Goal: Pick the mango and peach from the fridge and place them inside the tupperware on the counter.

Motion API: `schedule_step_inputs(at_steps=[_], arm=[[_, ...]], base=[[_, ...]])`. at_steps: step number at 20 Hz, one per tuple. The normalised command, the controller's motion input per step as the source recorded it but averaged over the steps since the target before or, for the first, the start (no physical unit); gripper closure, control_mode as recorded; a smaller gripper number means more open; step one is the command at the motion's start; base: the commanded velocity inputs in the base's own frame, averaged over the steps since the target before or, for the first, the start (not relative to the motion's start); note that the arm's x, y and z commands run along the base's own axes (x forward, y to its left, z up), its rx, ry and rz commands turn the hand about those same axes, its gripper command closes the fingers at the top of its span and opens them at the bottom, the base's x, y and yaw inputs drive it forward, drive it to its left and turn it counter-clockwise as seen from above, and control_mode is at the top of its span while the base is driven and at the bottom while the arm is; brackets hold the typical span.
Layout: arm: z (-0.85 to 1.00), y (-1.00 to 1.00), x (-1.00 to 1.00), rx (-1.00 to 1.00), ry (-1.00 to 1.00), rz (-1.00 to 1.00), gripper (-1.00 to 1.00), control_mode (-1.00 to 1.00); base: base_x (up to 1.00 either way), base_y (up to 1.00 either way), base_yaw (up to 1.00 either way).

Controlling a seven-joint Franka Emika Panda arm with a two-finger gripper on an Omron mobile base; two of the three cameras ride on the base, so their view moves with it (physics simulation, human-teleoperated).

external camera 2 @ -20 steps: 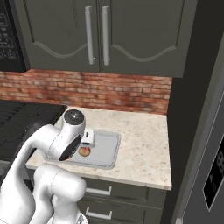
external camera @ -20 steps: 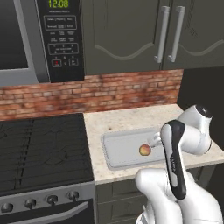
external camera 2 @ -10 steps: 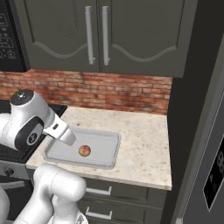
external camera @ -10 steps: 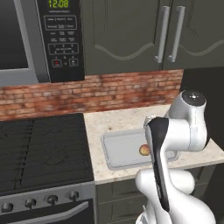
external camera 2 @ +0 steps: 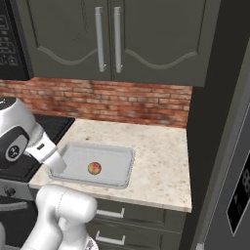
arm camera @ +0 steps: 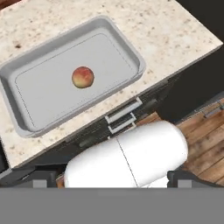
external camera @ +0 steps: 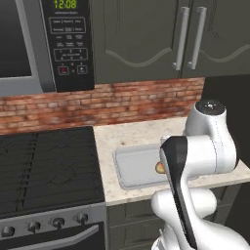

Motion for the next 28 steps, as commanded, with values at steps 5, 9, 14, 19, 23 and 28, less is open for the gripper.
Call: schedule_step_inputs(at_steps=[5, 9, 14, 19, 23, 28], arm=[[0.0, 0.0, 0.0, 0.0, 0.0, 0.0, -1.0, 1.0], [0.0, 0.0, 0.0, 0.0, 0.0, 0.0, -1.0, 1.0], [0.0, 0.0, 0.0, 0.0, 0.0, 0.0, -1.0, 1.0], [0.0, 0.0, 0.0, 0.0, 0.0, 0.0, -1.0, 1.0], [0.0, 0.0, 0.0, 0.0, 0.0, 0.0, -1.0, 1.0], [0.0, 0.0, 0.0, 0.0, 0.0, 0.0, -1.0, 1.0]], base=[[-0.91, 0.23, 0.0], [-1.0, 0.28, -0.19], [-0.97, 0.16, -0.51], [-0.95, 0.0, -0.81], [-0.8, -0.19, -0.66], [-0.59, -0.57, -0.36]])
